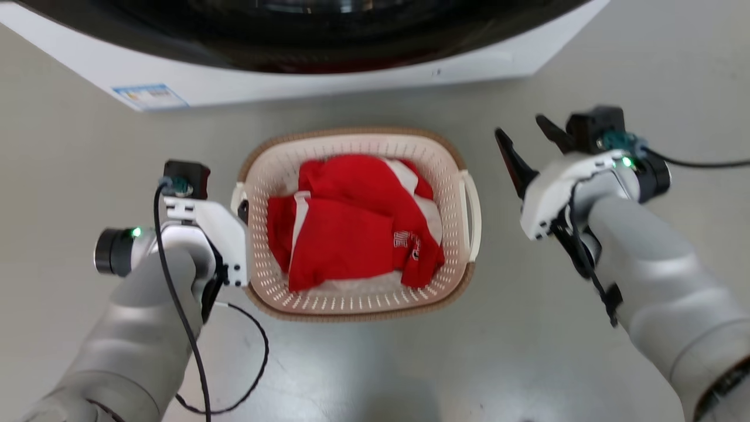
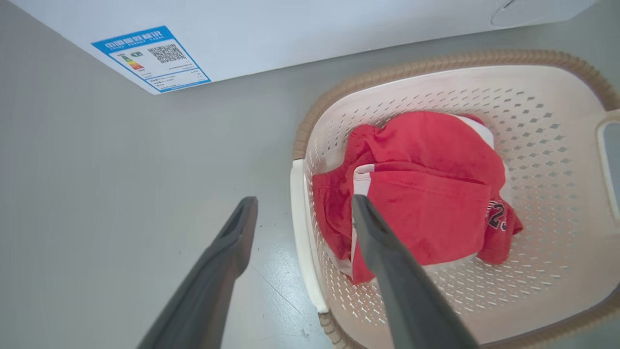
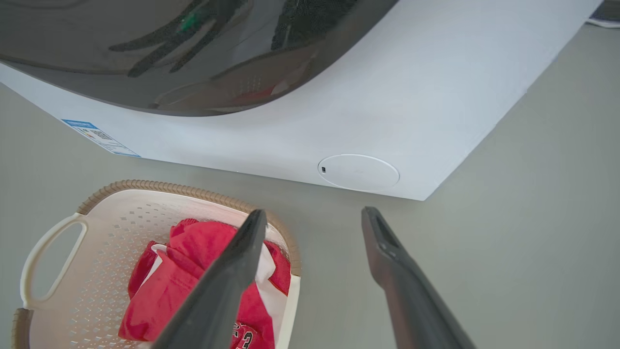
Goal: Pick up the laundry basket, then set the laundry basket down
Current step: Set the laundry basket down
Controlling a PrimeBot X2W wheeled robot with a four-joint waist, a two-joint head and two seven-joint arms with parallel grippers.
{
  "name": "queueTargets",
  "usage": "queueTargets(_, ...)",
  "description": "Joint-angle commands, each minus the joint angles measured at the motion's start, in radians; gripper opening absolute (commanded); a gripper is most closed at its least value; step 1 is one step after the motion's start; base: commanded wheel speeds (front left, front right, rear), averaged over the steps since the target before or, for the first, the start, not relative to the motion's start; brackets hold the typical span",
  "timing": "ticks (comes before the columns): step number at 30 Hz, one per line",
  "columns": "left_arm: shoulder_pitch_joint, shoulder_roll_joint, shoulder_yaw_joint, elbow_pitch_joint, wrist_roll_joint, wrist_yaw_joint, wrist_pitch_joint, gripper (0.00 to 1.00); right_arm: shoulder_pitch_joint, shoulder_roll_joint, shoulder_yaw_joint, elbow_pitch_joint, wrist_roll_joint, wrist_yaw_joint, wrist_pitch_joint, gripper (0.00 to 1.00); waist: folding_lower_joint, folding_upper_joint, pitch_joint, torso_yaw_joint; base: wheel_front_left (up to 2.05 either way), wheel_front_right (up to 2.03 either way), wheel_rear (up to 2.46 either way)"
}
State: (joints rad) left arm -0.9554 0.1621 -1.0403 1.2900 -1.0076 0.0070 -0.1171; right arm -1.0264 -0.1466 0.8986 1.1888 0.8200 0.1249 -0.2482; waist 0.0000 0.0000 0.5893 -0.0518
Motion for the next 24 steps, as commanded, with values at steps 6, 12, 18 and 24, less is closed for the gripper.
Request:
queueTargets(6, 0.055, 0.011, 0.032, -0.004, -0.021, -0.018, -0.097, 1.00, 0.154, -0.031, -0.174, -0.084, -0.181, 0.006, -0.013, 1.00, 0.0000, 0.0000, -0.147, 0.015, 0.00, 0.00, 0.00)
queueTargets(12, 0.103, 0.005, 0.061, -0.024, -0.028, -0.020, -0.141, 1.00, 0.262, -0.038, -0.356, -0.179, -0.348, 0.006, -0.013, 1.00, 0.0000, 0.0000, -0.249, 0.017, 0.00, 0.00, 0.00)
queueTargets(18, 0.171, 0.036, 0.141, -0.120, -0.006, 0.006, -0.144, 1.00, 0.363, -0.029, -0.507, -0.283, -0.486, 0.006, -0.013, 1.00, 0.0000, 0.0000, -0.344, 0.008, 0.00, 0.00, 0.00)
queueTargets(24, 0.265, 0.074, 0.241, -0.245, 0.060, 0.038, -0.144, 1.00, 0.452, -0.028, -0.600, -0.367, -0.578, 0.006, -0.014, 1.00, 0.0000, 0.0000, -0.405, 0.011, 0.00, 0.00, 0.00)
